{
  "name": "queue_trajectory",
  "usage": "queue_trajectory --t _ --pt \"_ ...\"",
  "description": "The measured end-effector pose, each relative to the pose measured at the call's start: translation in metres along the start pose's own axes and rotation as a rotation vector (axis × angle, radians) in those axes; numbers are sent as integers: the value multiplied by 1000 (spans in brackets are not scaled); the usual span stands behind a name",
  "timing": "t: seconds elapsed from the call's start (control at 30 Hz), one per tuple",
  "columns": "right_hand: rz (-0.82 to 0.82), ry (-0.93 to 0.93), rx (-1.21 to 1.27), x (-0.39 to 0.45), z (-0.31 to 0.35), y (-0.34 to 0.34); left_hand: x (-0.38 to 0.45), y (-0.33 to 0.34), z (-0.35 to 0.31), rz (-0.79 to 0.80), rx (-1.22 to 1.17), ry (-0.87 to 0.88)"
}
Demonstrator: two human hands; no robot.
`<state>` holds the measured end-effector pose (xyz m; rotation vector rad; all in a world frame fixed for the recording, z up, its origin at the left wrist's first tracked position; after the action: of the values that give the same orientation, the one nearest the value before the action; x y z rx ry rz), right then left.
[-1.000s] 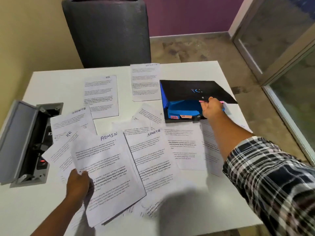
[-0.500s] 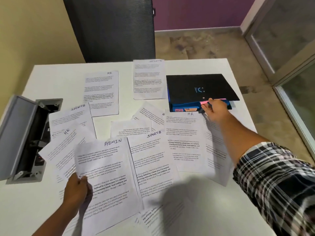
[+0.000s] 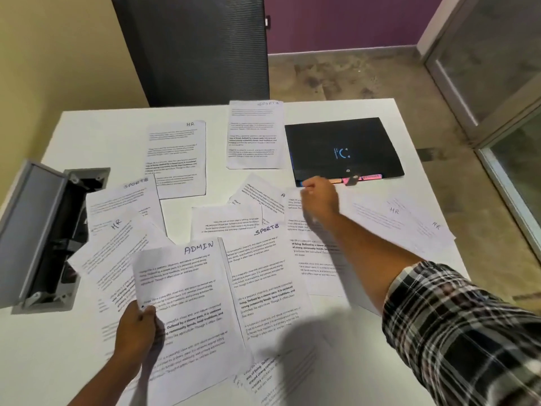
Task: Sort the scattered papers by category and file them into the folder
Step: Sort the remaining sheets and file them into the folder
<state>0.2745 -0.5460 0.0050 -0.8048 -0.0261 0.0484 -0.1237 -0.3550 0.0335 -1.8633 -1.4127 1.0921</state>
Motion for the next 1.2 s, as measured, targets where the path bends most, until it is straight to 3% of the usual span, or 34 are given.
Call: queue_trajectory --t 0.1,0.23,0.4,0.6,0.83,1.07,1.2 --pt "223 -272 -59 -14 16 27 1 5 3 -5 -24 -14" --pt "309 -444 -309 -14 29 56 0 10 8 1 -59 -15" --pt "276 -421 -625 -6 30 70 4 14 10 0 -114 -28" --pt "332 -371 -676 -4 36 73 7 9 15 7 -129 -36" --pt "374 -271 -630 -4 35 77 6 -3 19 -4 -145 -27" --pt "278 -183 -184 -10 58 46 18 -16 29 -15 -133 -37" --pt "263 -222 -29 -8 90 3 29 -21 33 4 -148 -29"
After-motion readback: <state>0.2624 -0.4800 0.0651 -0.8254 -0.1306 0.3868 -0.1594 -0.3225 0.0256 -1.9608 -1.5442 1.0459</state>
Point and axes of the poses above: each hand's wrist, its own x-axis towards the middle knuckle, its own y-axis out of the palm, z = x × y, the point moved 1 cm from there along x, towards the middle knuckle, and after that the axes turned 15 degrees about -z, right-handed, at the moved point
